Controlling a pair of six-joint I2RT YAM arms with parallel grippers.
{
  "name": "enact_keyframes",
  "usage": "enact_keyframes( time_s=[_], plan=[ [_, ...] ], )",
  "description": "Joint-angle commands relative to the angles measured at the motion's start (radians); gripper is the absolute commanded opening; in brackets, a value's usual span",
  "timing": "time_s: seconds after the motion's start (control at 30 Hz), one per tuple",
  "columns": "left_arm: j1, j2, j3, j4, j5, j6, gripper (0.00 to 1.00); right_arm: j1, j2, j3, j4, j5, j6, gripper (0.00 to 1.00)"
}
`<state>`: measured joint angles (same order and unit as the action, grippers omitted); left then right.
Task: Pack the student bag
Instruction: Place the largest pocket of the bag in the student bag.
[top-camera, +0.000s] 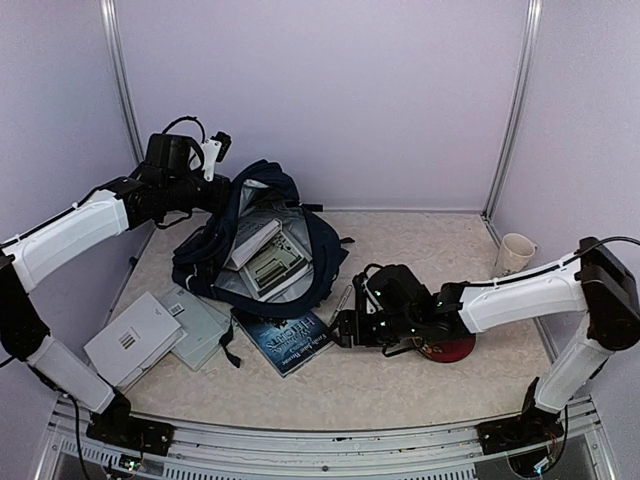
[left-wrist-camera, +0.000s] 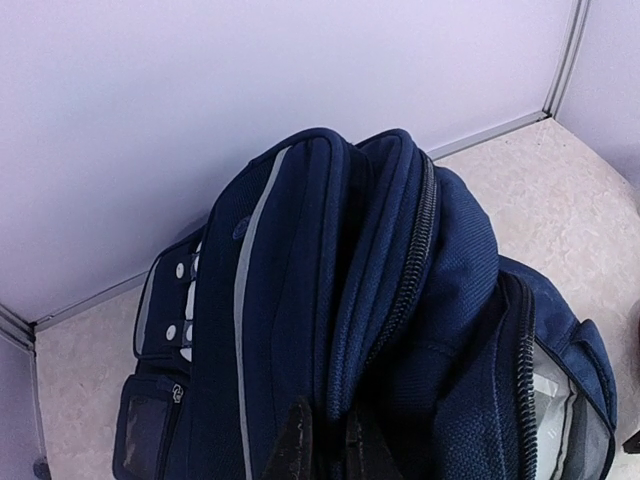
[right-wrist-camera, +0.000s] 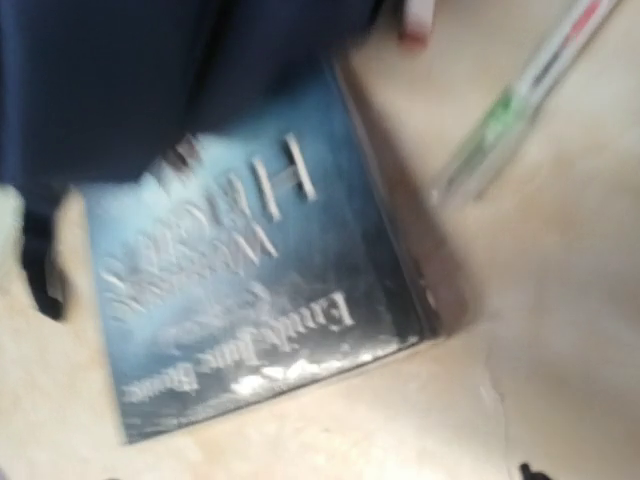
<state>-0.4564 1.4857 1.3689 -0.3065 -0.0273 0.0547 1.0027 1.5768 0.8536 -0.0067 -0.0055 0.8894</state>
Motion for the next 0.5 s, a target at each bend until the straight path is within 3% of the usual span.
enact_keyframes(
  time_s=[0.0, 0.2, 0.33, 0.47],
  plan=[
    [0.03, -0.038, -0.012, 0.156, -0.017, -0.006, 0.0, -0.021, 0.147, 0.044, 0.104, -0.083, -0.006, 0.8],
    [0.046, -0.02, -0.032, 0.168, -0.018, -0.006, 0.0, -0.085, 0.3, 0.196, 0.051, -0.13, -0.116, 0.76],
    [0.056, -0.018, -0.061, 0.168, -0.009, -0.02, 0.0, -0.109, 0.358, 0.227, 0.113, -0.265, -0.103, 0.66],
    [0.067, -0.033, -0.119, 0.17, 0.049, -0.078, 0.0, -0.099, 0.364, 0.215, 0.159, -0.327, -0.087, 0.63]
  ],
)
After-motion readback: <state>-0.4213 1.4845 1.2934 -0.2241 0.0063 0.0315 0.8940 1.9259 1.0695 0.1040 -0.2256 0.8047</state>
